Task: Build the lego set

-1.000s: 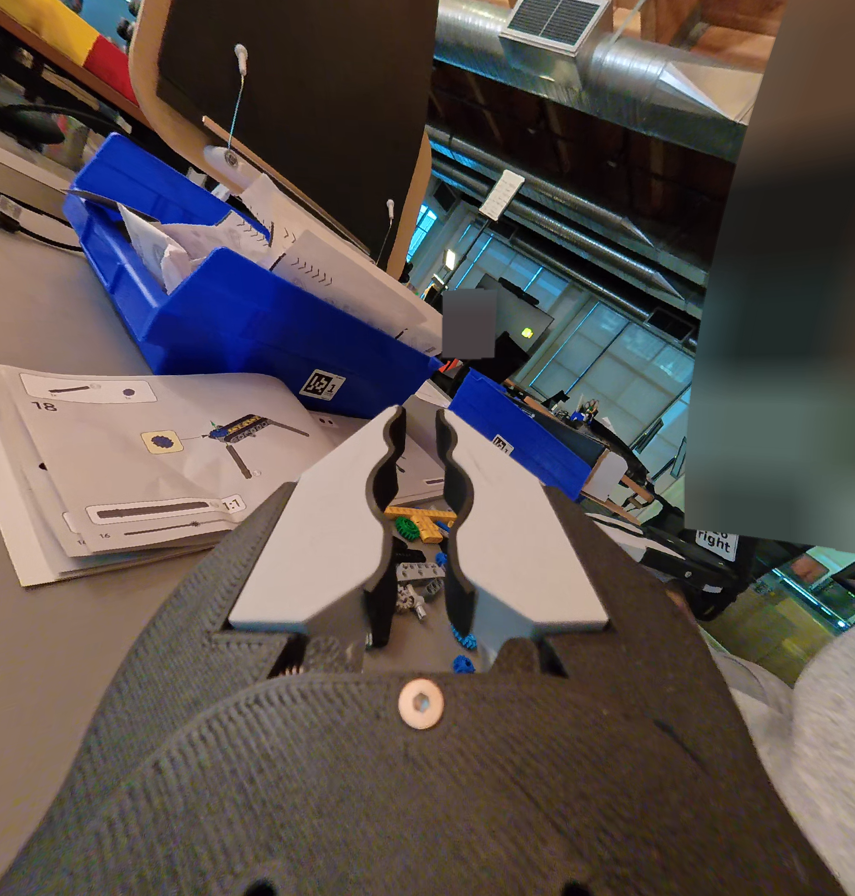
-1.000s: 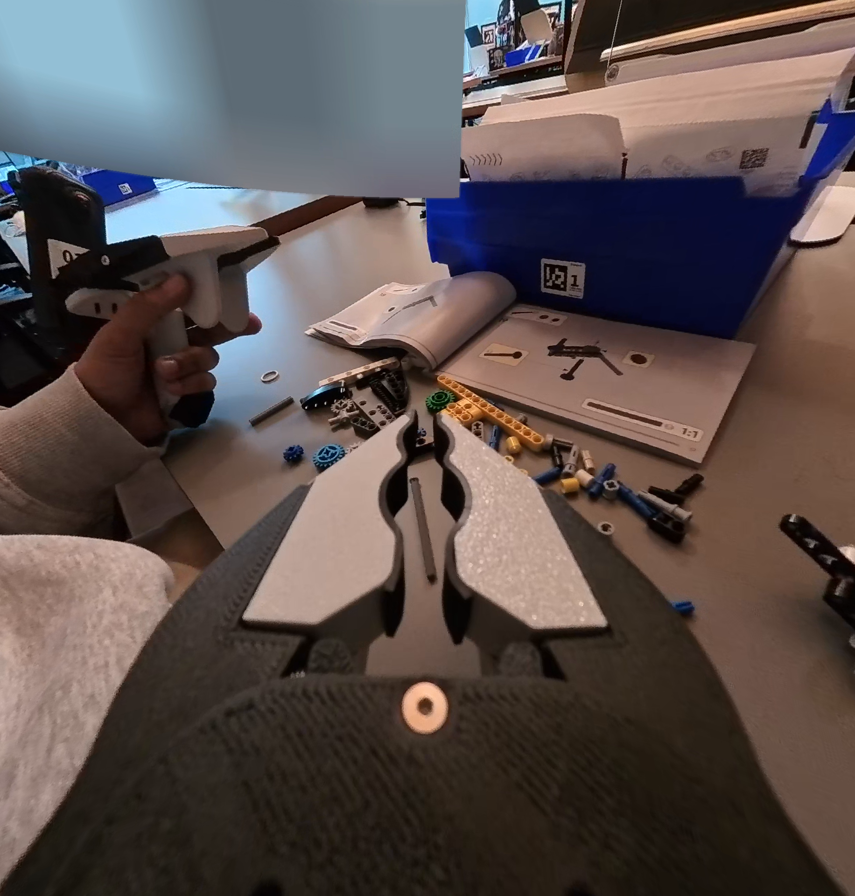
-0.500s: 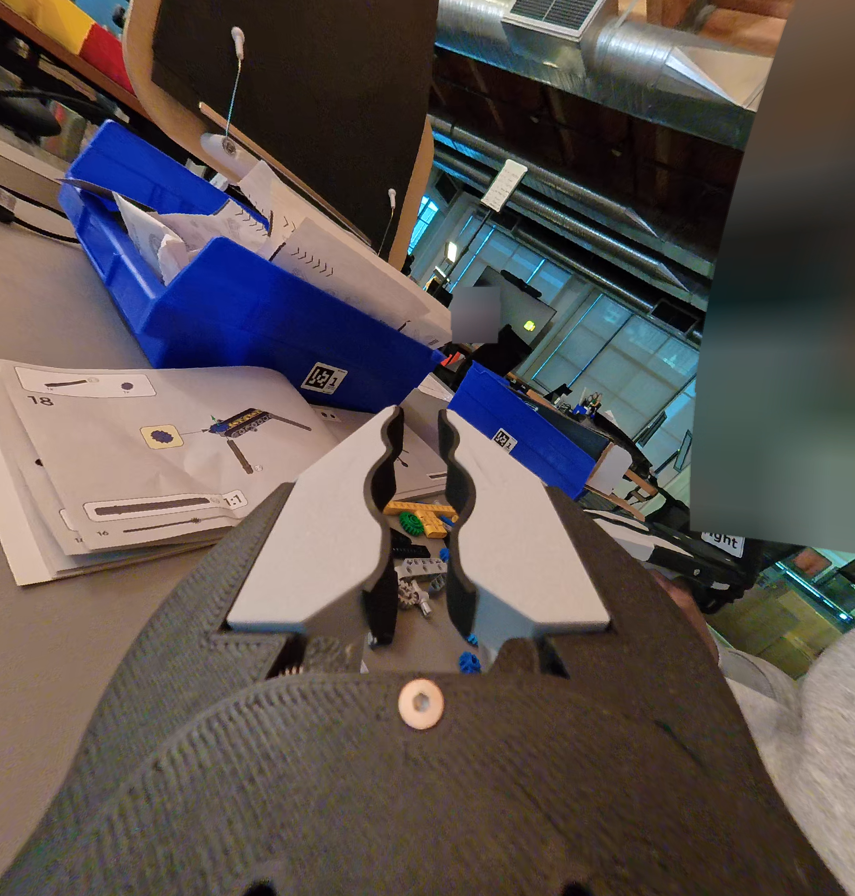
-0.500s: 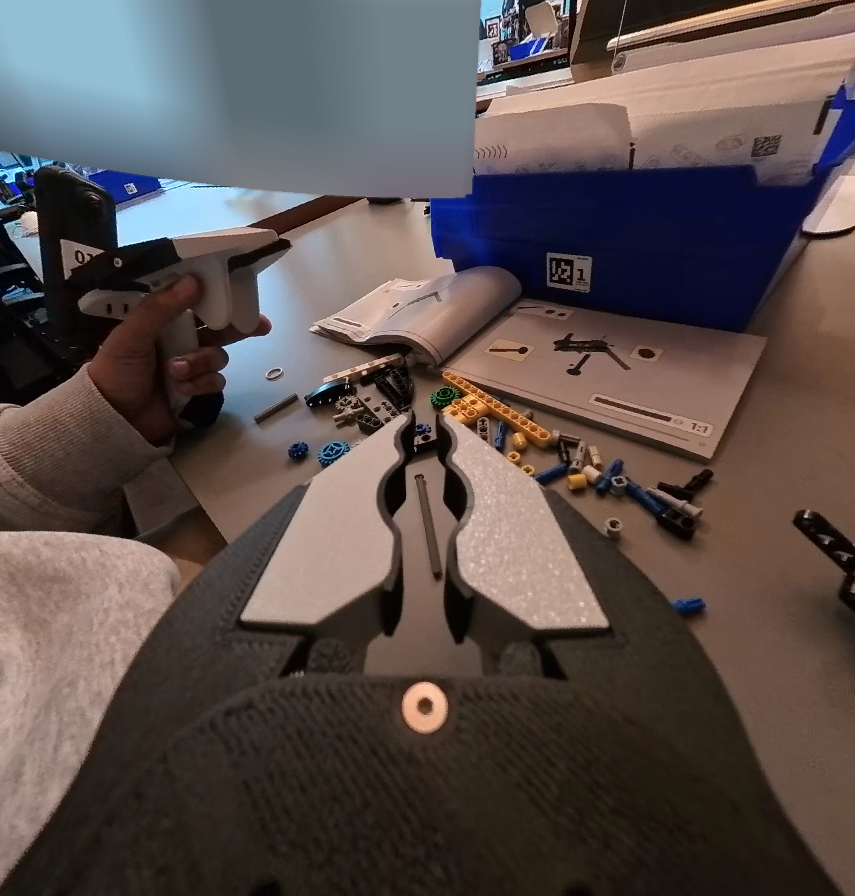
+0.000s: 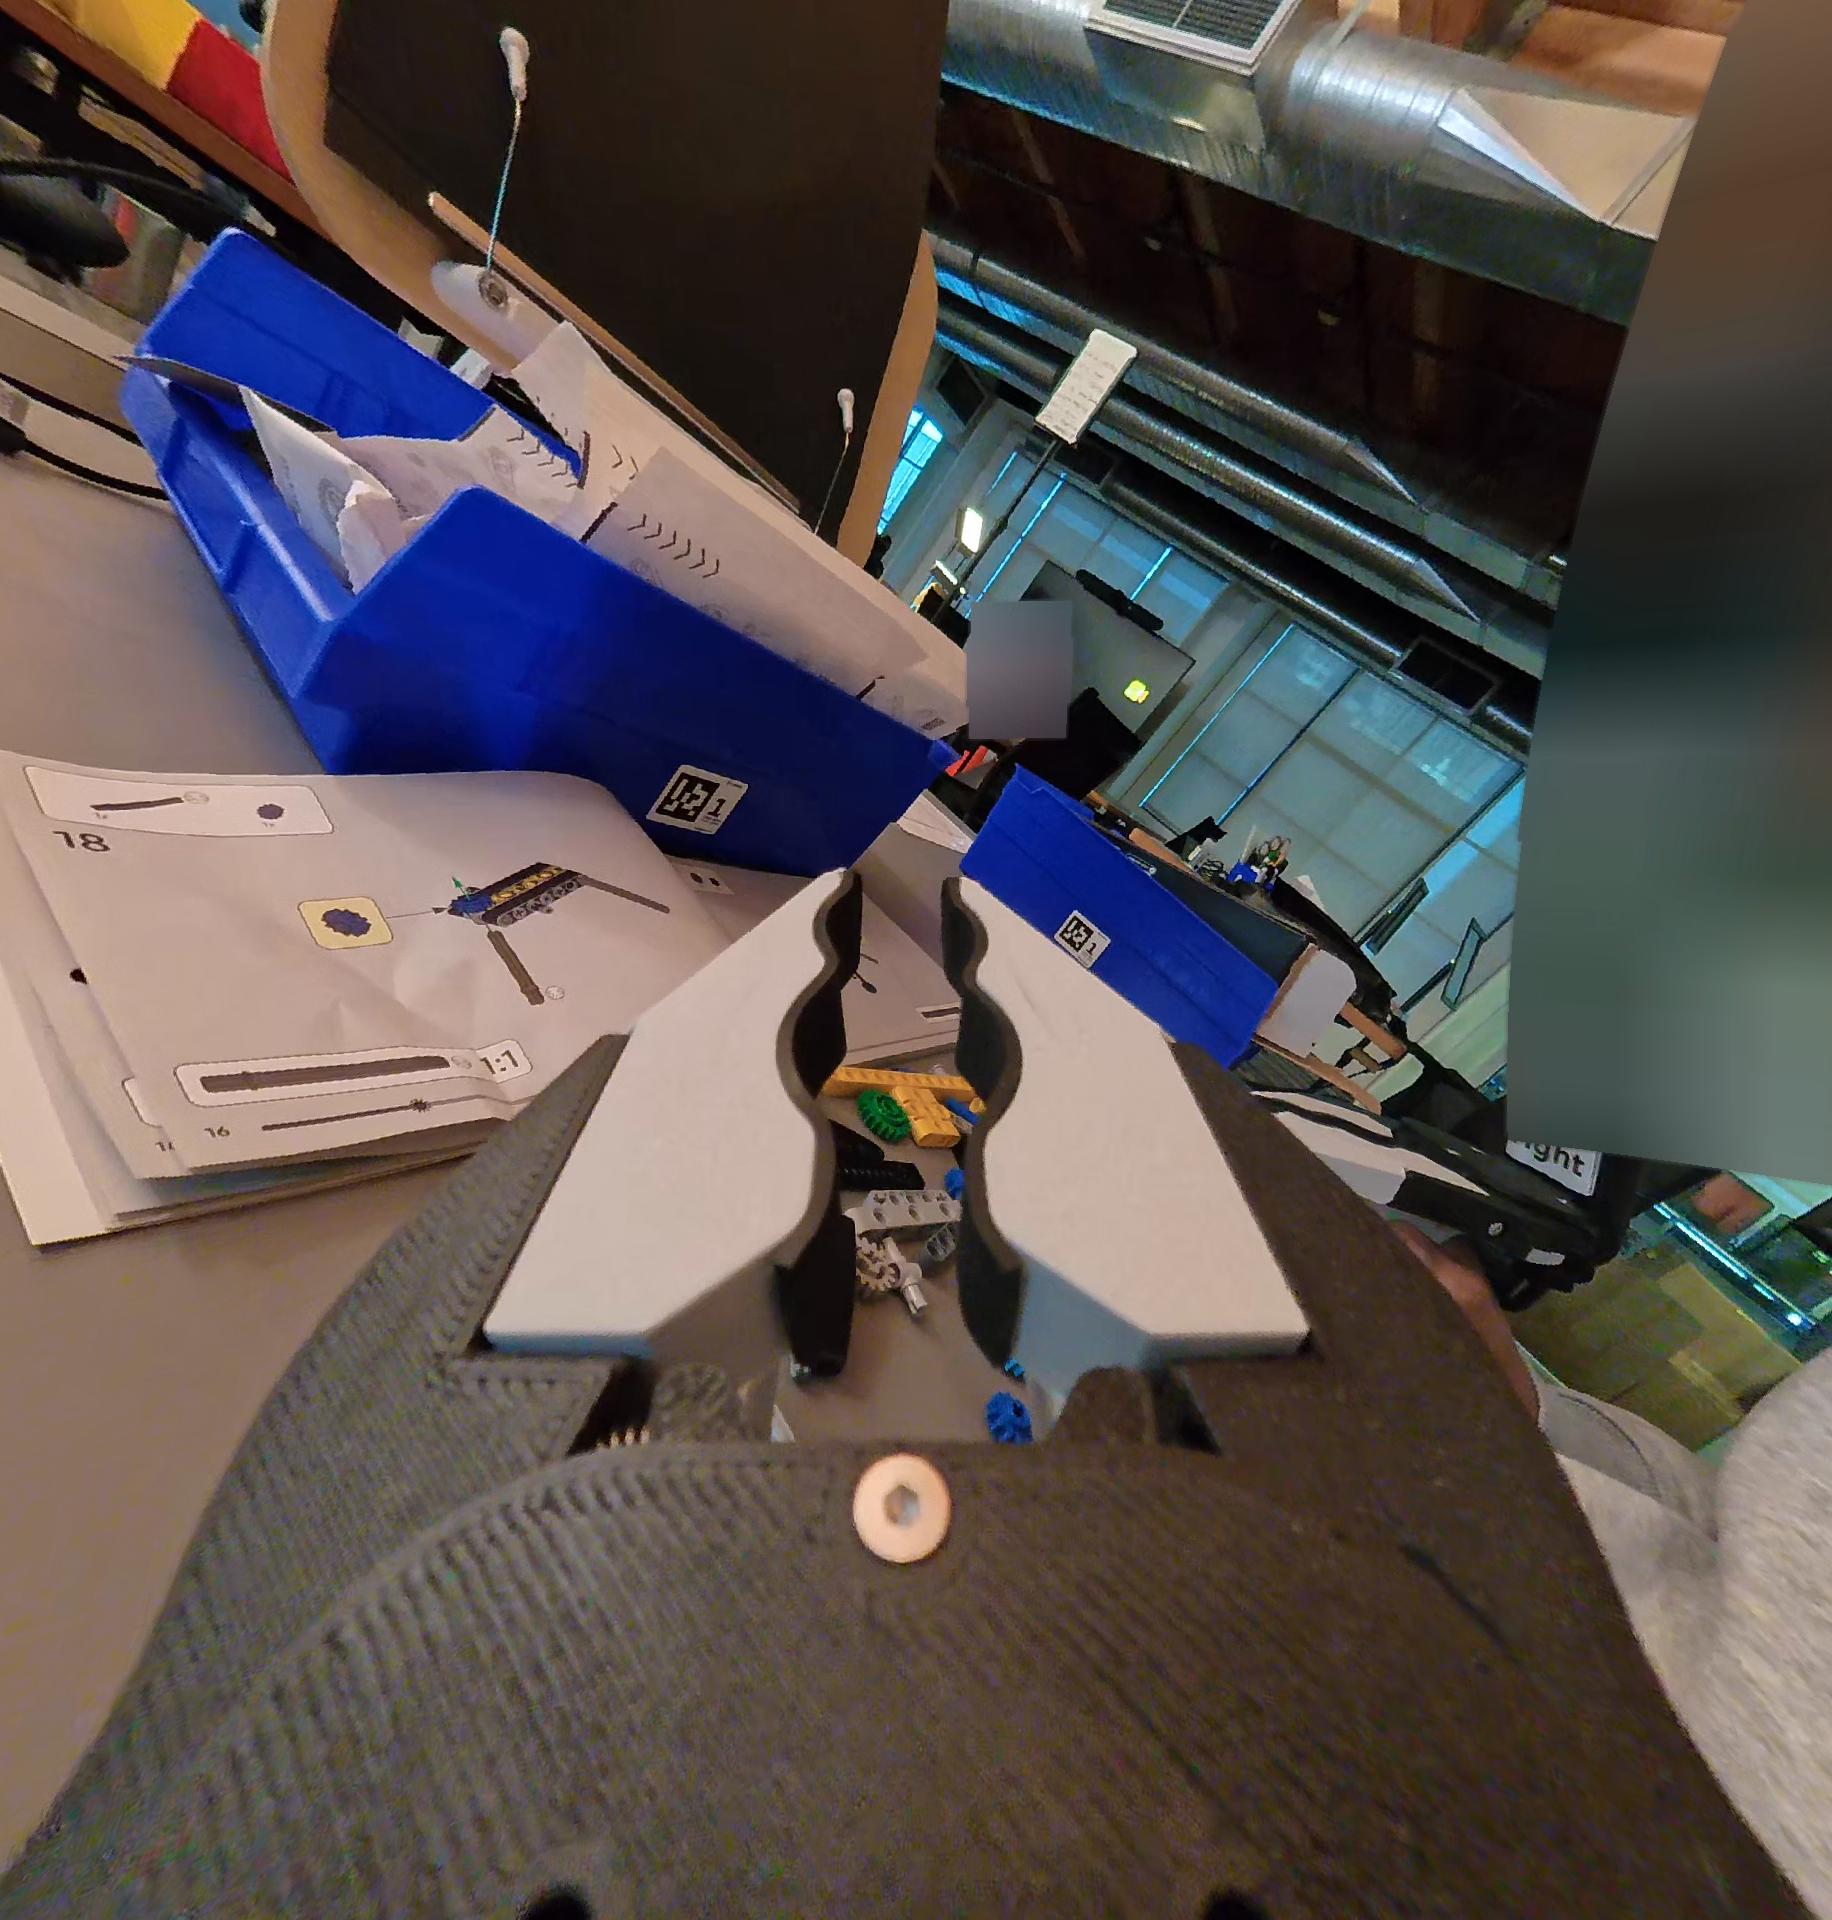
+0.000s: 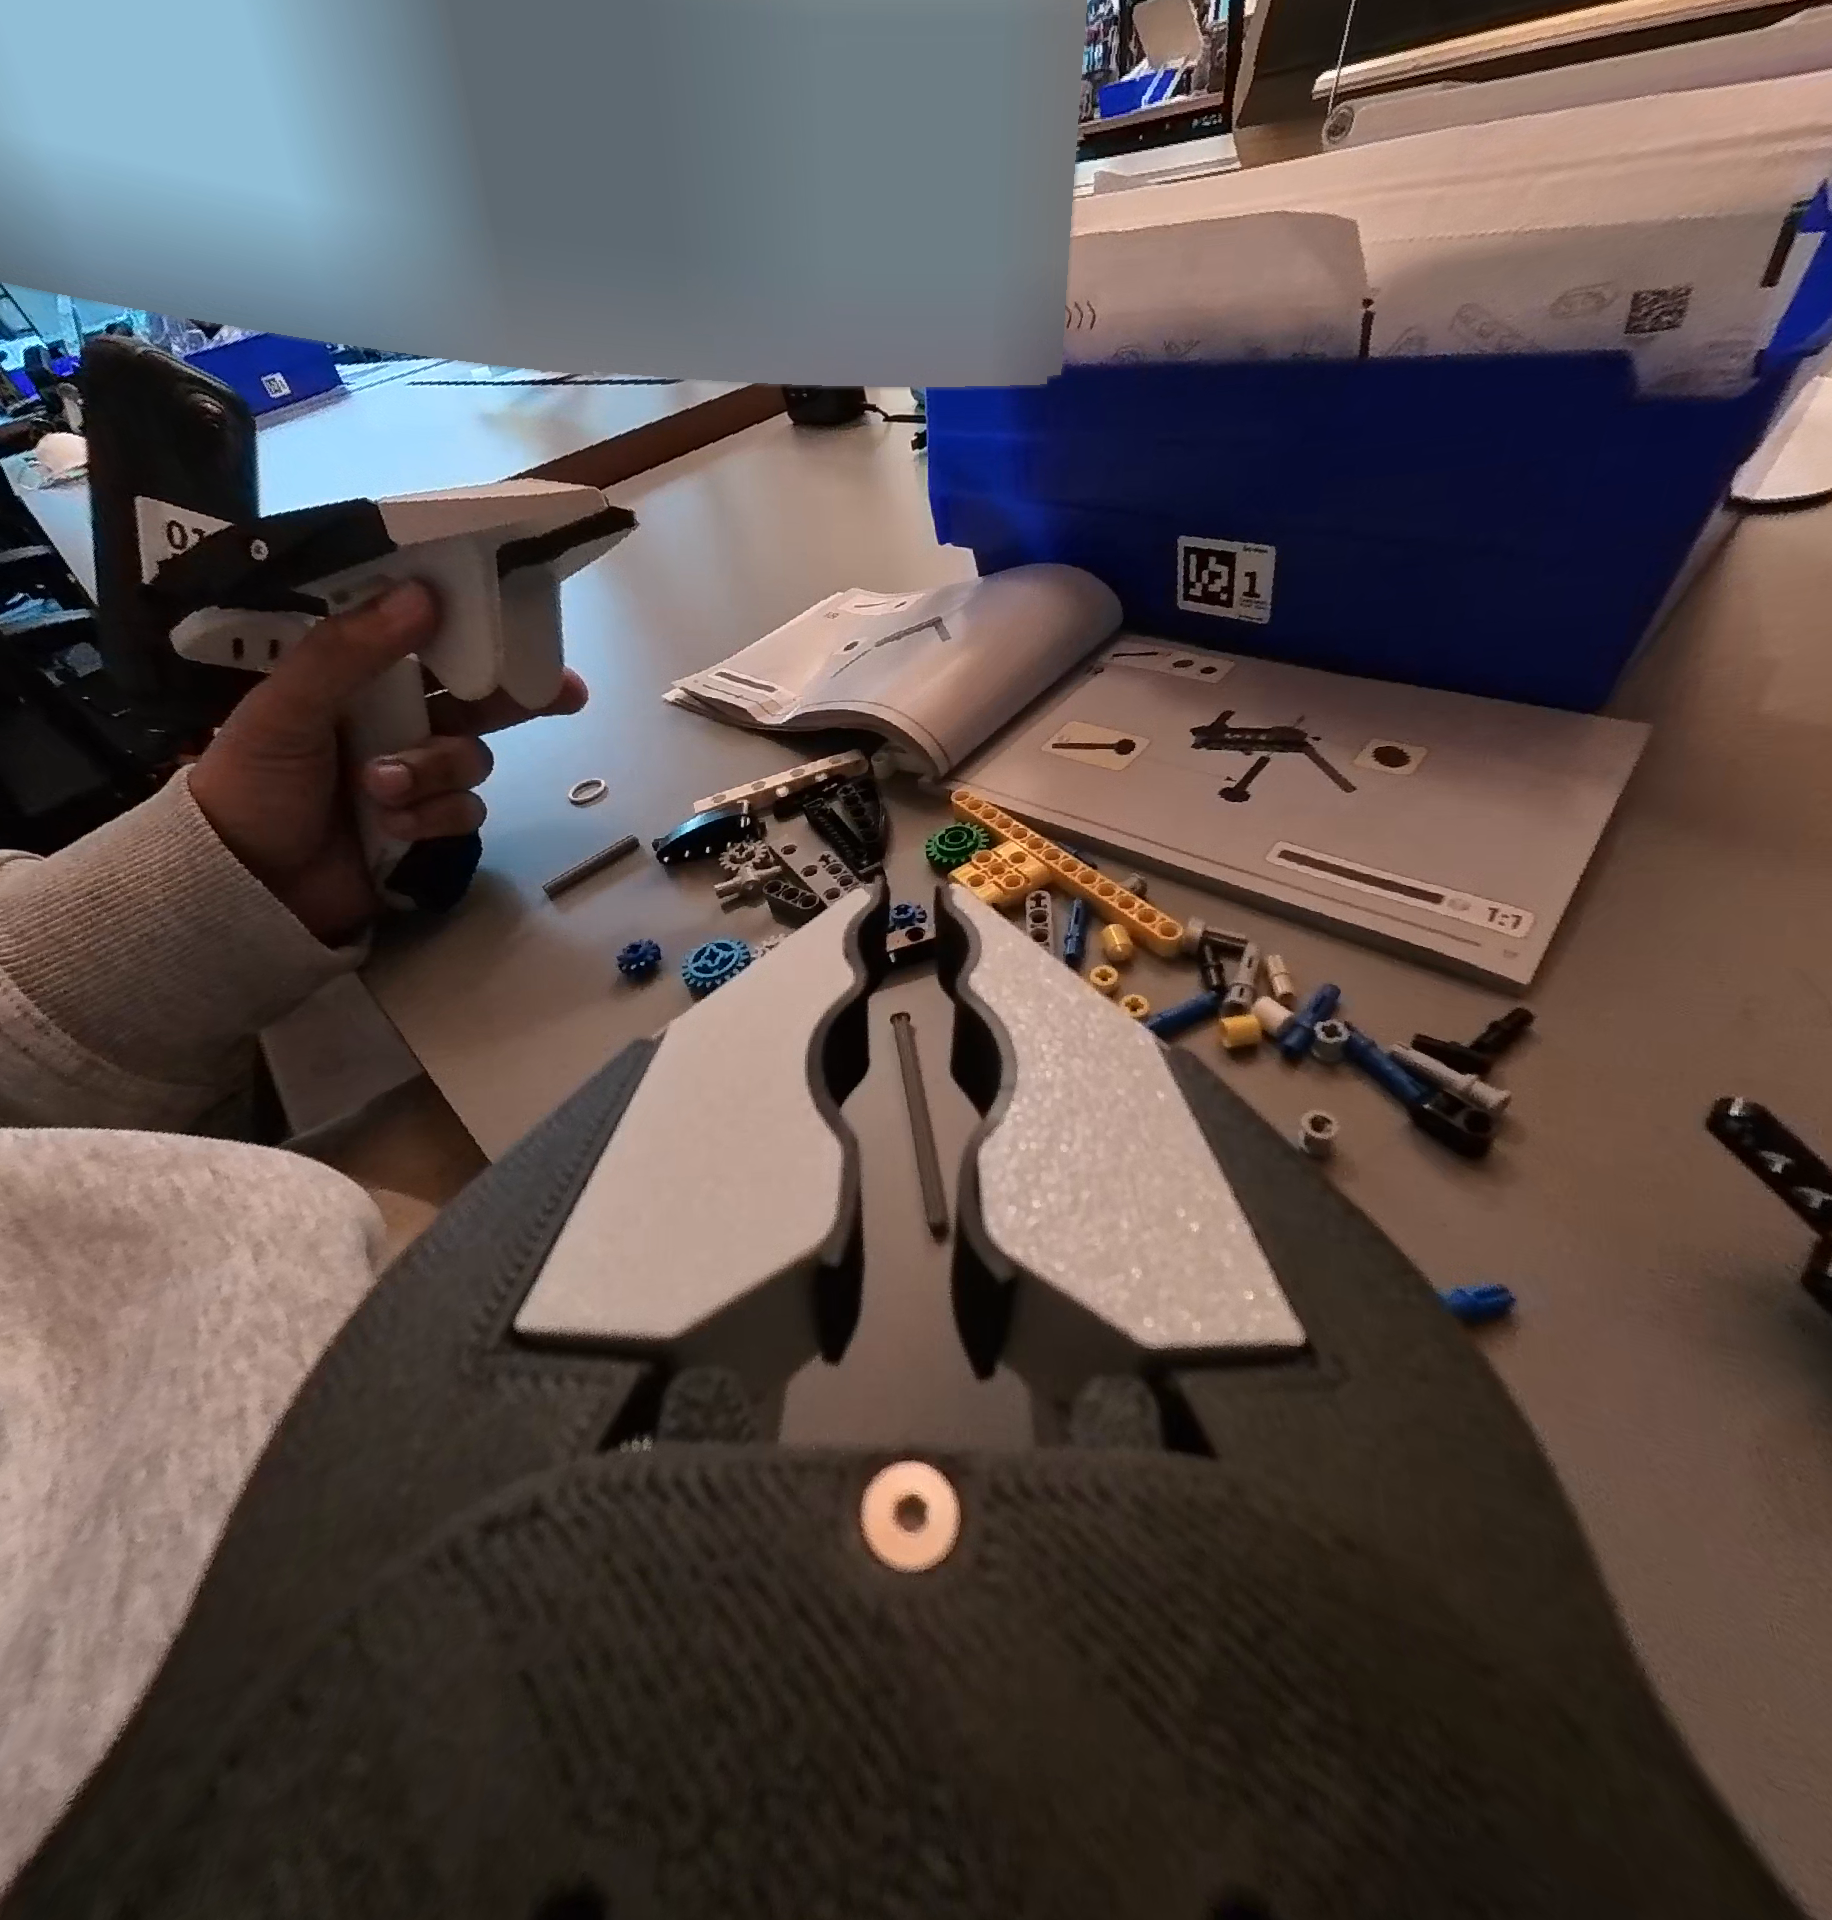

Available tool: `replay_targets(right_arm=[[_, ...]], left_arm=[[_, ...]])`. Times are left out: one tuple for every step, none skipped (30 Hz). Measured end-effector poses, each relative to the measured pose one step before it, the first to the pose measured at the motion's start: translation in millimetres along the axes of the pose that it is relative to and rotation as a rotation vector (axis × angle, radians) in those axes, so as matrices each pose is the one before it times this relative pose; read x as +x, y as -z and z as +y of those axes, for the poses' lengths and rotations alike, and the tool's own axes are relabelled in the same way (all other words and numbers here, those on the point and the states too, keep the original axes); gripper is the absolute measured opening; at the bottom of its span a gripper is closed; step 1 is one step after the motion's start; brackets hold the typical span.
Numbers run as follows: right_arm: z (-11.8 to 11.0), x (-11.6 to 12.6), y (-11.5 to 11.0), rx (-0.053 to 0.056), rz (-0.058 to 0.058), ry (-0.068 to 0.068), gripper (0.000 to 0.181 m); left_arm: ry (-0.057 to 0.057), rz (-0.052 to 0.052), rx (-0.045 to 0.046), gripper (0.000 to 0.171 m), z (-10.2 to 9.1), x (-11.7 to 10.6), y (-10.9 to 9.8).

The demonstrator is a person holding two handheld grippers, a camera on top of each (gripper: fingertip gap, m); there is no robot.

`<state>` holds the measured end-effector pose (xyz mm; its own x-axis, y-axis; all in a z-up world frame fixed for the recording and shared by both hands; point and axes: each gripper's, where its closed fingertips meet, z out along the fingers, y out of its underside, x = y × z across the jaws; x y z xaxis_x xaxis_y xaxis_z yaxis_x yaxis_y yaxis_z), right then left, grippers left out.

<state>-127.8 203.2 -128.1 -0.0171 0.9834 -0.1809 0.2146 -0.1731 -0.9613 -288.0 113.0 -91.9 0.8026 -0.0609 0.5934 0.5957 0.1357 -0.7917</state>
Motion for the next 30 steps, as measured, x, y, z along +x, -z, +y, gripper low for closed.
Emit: replay_targets(right_arm=[[0.15,-0.2,0.03,-0.0007,0.0,0.0014,0.006],[0.14,-0.08,-0.04,-0.0009,0.0,0.0016,0.006],[0.12,-0.14,-0.07,-0.0007,0.0003,0.0017,0.006],[0.14,-0.16,-0.06,-0.0008,0.0001,0.0017,0.006],[0.15,-0.15,-0.05,-0.0009,0.0002,0.0017,0.006],[0.27,-0.15,-0.06,-0.001,0.0001,0.0016,0.006],[0.15,-0.07,-0.04,-0.001,0.0001,0.0016,0.006],[0.14,-0.18,-0.06,-0.0008,0.0001,0.0015,0.007],[0.08,-0.07,0.01,-0.0003,0.0004,0.0011,0.006],[0.03,-0.1,0.08,0.0001,0.0002,0.001,0.006],[0.07,-0.08,0.02,-0.0004,-0.0002,0.0007,0.007],[0.09,-0.07,-0.05,-0.0007,-0.0001,0.0006,0.007],[0.17,-0.02,0.0,-0.0004,0.0002,0.0006,0.006],[0.08,-0.06,0.03,-0.0005,0.0,0.0006,0.006],[0.06,-0.15,0.0,-0.0002,-0.0001,0.0008,0.006],[0.06,-0.14,0.09,0.0,0.0,0.0009,0.006],[-0.03,-0.12,0.22,0.0009,0.0,0.0013,0.006],[-0.46,-0.15,0.41,0.004,0.0004,0.0016,0.006],[-1.09,-0.31,1.03,0.0093,-0.0008,0.0023,0.005],[-1.77,-0.12,1.5,0.0154,0.001,0.0018,0.003],[-1.79,0.29,1.58,0.0147,0.0017,-0.0009,0.002],[-1.05,0.35,0.99,0.0088,-0.0004,-0.0037,0.001],[-0.24,0.21,0.2,0.0018,-0.0021,-0.0056,0.001],[0.41,0.2,-0.15,-0.0032,-0.0031,-0.0056,0.001],[0.17,0.04,-0.12,-0.0022,-0.0018,-0.003,0.001],[0.05,-0.03,0.02,-0.0003,-0.0002,0.0001,0.001],[-0.2,-0.28,0.25,0.0018,0.0004,0.0026,0.001],[-0.21,-0.34,0.24,0.002,0.0002,0.0034,0.0],[-0.29,-0.66,0.47,0.0029,-0.0023,0.0041,0.0],[-1.19,-0.9,1.04,0.0103,-0.0022,0.0054,0.0]], left_arm=[[0.0023,-0.0008,-0.00115,0.015,0.31,-0.29,-0.08],[0.0009,-0.0002,-0.00035,0.015,0.08,-0.11,-0.06],[-0.0004,-0.0003,0.0005,0.015,-0.08,-0.06,0.06],[-0.0004,-0.0003,0.00017,0.015,-0.02,-0.06,-0.01],[0.0,0.0001,-0.00011,0.015,0.08,0.09,0.01],[0.0007,0.0003,-0.00049,0.015,0.1,-0.05,-0.05],[0.0009,0.0003,-0.0005,0.015,0.1,-0.04,-0.05],[0.0007,0.0,-0.00019,0.015,0.06,-0.09,-0.07],[0.0002,-0.0001,0.00022,0.015,-0.03,0.0,-0.02],[-0.0004,-0.0004,0.0001,0.015,-0.01,-0.08,-0.01],[-0.0003,-0.0001,0.00001,0.015,0.06,0.04,0.0],[-0.0001,0.0001,-0.00001,0.015,0.0,0.0,0.0],[0.0001,0.0,-0.00034,0.015,0.06,-0.01,-0.08],[-0.0001,-0.0003,-0.00008,0.016,0.01,-0.05,0.01],[0.0,-0.0006,-0.00016,0.016,0.1,-0.14,0.03],[0.0,-0.0003,-0.00045,0.016,0.08,-0.05,-0.07],[0.0001,0.0,-0.00049,0.016,0.08,0.0,-0.06],[0.0002,0.0002,-0.0004,0.016,0.07,0.03,-0.07],[-0.0002,0.0,-0.00064,0.016,0.07,0.12,0.03],[0.0001,-0.0002,-0.00026,0.016,0.04,-0.03,0.02],[0.0005,0.0005,0.00039,0.015,-0.11,0.02,-0.03],[0.0005,0.0002,0.00053,0.015,-0.01,0.01,0.08],[0.0006,-0.0001,0.00057,0.015,-0.07,-0.11,0.07],[0.0006,0.0002,0.00031,0.015,-0.1,-0.01,-0.02],[0.0005,0.0003,-0.0001,0.015,0.03,-0.07,0.02],[0.0002,0.0006,-0.0001,0.015,0.03,0.09,-0.09],[0.0001,0.0001,0.00003,0.015,0.0,0.01,0.0],[0.0,-0.0002,0.00035,0.016,-0.06,-0.02,0.07],[0.0004,0.0,0.00046,0.016,-0.05,-0.12,-0.02],[0.0011,0.0003,0.00025,0.016,-0.02,-0.02,-0.01]])
